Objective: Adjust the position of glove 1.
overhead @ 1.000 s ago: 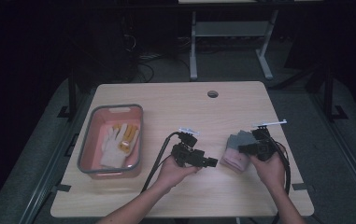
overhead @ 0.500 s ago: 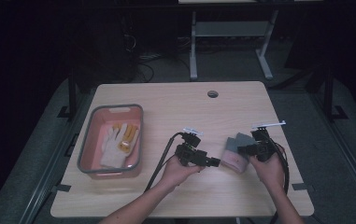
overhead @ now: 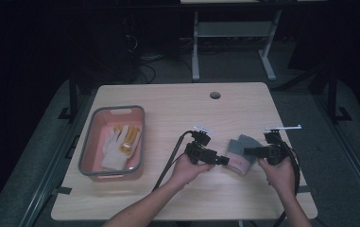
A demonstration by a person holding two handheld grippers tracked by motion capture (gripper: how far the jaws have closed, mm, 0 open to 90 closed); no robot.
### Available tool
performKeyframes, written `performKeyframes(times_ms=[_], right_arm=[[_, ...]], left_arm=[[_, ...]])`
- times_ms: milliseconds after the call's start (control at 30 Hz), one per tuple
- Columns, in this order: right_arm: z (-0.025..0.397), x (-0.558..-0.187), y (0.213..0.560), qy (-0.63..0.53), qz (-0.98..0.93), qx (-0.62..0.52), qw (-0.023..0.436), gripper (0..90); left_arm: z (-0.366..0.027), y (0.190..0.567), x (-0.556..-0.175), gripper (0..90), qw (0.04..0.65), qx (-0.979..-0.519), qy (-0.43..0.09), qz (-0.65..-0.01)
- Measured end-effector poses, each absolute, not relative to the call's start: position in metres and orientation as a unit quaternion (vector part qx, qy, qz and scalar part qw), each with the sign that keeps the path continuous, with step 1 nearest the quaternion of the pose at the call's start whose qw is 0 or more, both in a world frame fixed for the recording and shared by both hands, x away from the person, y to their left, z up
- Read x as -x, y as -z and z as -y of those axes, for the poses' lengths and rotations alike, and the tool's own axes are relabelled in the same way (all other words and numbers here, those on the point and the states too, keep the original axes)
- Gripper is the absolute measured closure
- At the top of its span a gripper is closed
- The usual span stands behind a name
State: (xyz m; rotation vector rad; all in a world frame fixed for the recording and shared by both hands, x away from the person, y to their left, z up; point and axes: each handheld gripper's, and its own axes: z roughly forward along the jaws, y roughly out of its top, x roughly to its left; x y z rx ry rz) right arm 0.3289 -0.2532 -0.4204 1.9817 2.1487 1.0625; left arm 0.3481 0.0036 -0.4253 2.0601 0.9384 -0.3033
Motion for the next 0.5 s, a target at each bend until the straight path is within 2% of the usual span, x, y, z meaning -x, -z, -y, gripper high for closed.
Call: performKeyframes(times_ms=[500], right_arm=[[0.276,-0.319,0.437,-0.359,-0.668,-0.652,-0.005,53.6]], left_arm=[[0.026,0.447,-0.363,38.5,0.399,-0.819,0.130,-0.391]])
